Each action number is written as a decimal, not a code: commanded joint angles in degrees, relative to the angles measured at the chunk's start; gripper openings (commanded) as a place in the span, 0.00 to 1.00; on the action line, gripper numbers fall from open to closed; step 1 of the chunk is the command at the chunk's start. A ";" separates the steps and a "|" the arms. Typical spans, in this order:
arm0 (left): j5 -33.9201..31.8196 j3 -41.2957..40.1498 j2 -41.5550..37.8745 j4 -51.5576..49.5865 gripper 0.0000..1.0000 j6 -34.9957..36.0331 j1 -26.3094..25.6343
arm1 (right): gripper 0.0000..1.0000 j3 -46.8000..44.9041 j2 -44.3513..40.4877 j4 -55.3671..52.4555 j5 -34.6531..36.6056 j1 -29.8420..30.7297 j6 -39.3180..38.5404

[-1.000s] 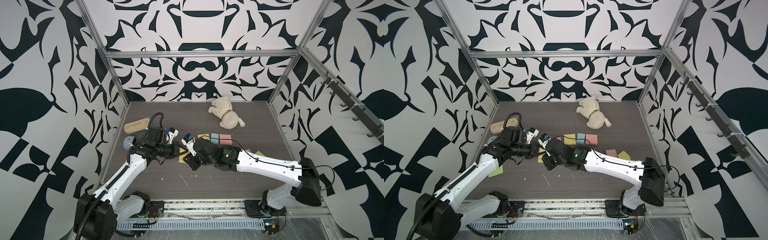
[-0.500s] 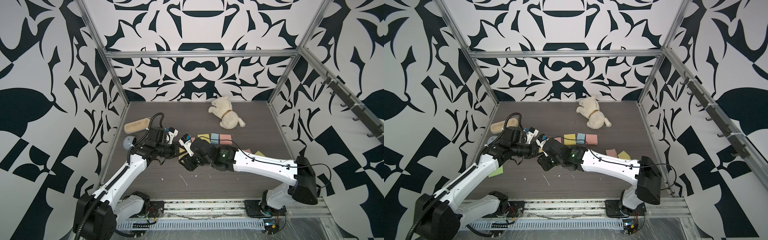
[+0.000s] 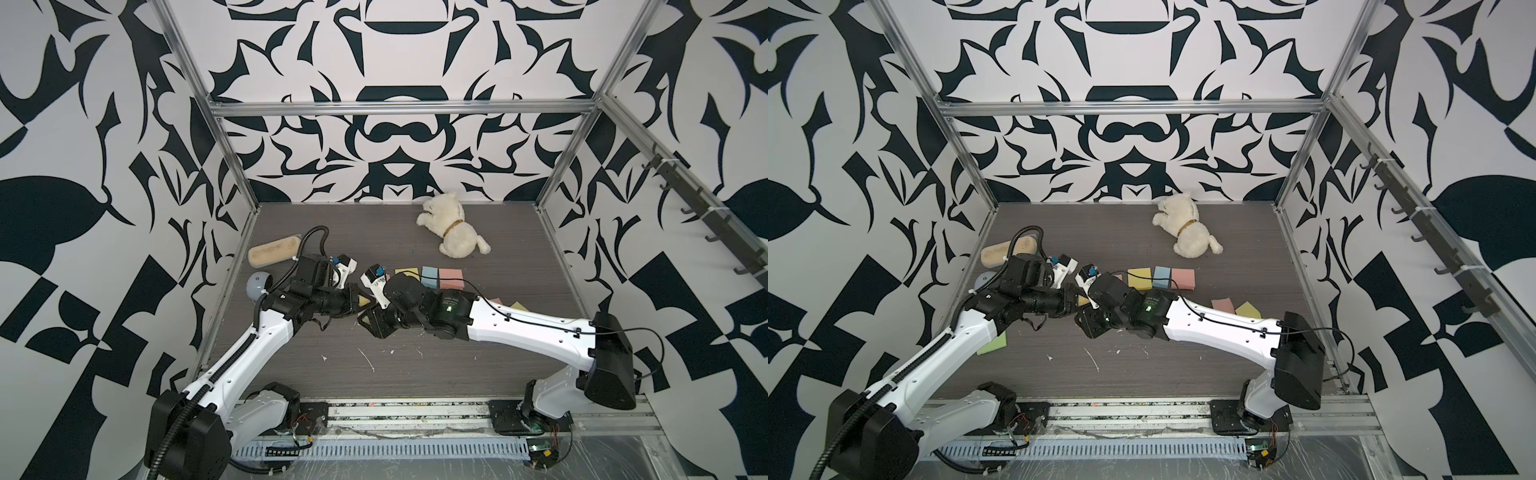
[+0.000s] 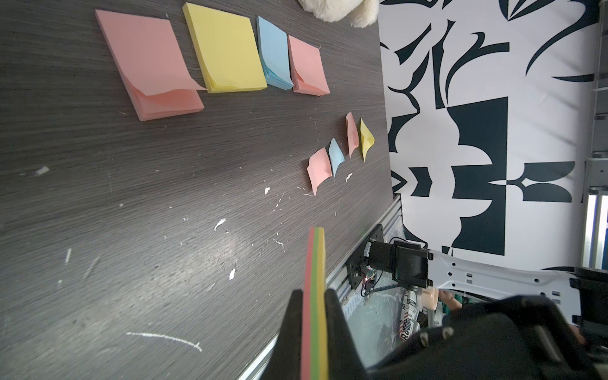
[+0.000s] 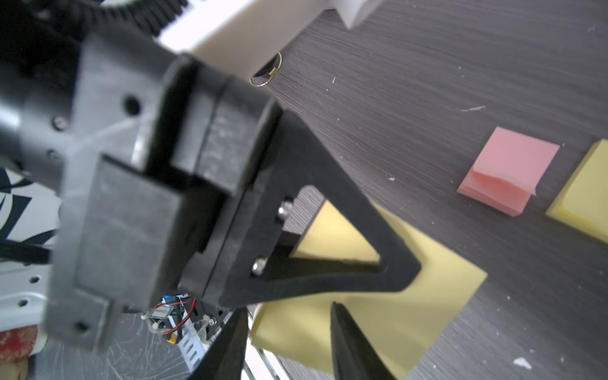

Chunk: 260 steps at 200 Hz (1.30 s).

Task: Tear off pages from different memo pads
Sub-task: Tear off the paper from the memo pad.

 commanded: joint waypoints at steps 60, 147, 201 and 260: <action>-1.73 -0.15 -0.97 -2.11 0.00 2.02 -0.75 | 0.44 1.33 -1.50 0.84 -1.58 -0.15 0.62; -1.53 0.17 -0.92 -2.34 0.00 2.20 -0.90 | 0.35 2.08 -0.14 -2.88 2.03 -0.18 -0.71; -0.94 0.43 -0.82 -2.61 0.00 2.37 -0.89 | 0.22 1.30 -0.57 -2.88 2.90 -0.40 -1.71; -0.37 0.87 0.01 -2.97 0.00 2.21 -0.91 | 0.23 4.31 1.76 -7.59 10.00 3.42 -9.38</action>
